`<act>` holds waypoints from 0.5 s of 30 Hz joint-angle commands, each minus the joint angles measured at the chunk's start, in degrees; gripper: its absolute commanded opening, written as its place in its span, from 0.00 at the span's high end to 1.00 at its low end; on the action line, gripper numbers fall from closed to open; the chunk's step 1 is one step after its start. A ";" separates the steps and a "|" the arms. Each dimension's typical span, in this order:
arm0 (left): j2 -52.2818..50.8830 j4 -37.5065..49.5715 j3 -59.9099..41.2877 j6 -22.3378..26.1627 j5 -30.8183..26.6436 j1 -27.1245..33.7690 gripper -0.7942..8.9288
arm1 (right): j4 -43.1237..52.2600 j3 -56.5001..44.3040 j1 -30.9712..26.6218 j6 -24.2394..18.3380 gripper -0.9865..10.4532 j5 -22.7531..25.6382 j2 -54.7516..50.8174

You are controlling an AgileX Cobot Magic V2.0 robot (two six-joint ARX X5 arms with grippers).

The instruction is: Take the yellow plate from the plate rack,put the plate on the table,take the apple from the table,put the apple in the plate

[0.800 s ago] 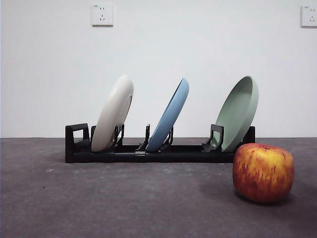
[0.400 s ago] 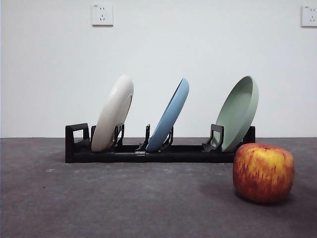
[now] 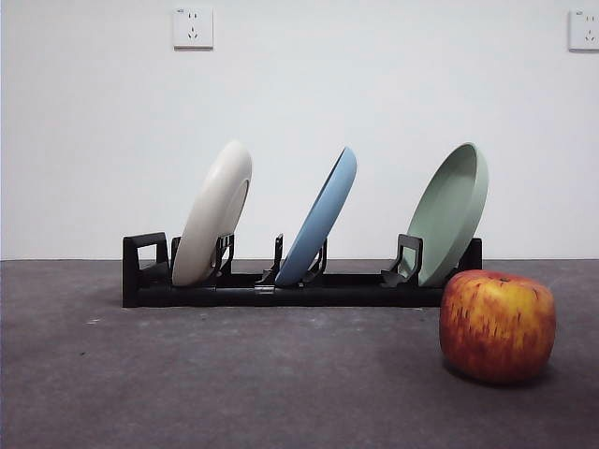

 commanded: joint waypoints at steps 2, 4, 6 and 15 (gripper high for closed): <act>4.33 -0.09 4.39 -0.37 -0.28 0.13 0.92 | 0.46 6.71 -0.02 -3.17 0.92 -0.07 7.45; 7.32 0.68 6.51 0.13 -0.24 0.13 0.92 | 0.39 10.36 -0.02 -4.59 0.92 -0.09 11.50; 10.73 0.76 8.87 0.13 -0.17 0.13 0.92 | 0.28 14.08 -0.02 -5.60 0.92 -0.48 15.58; 32.13 -0.63 22.56 0.20 2.71 0.13 0.92 | -1.05 28.68 -0.02 -8.24 0.91 -10.29 33.75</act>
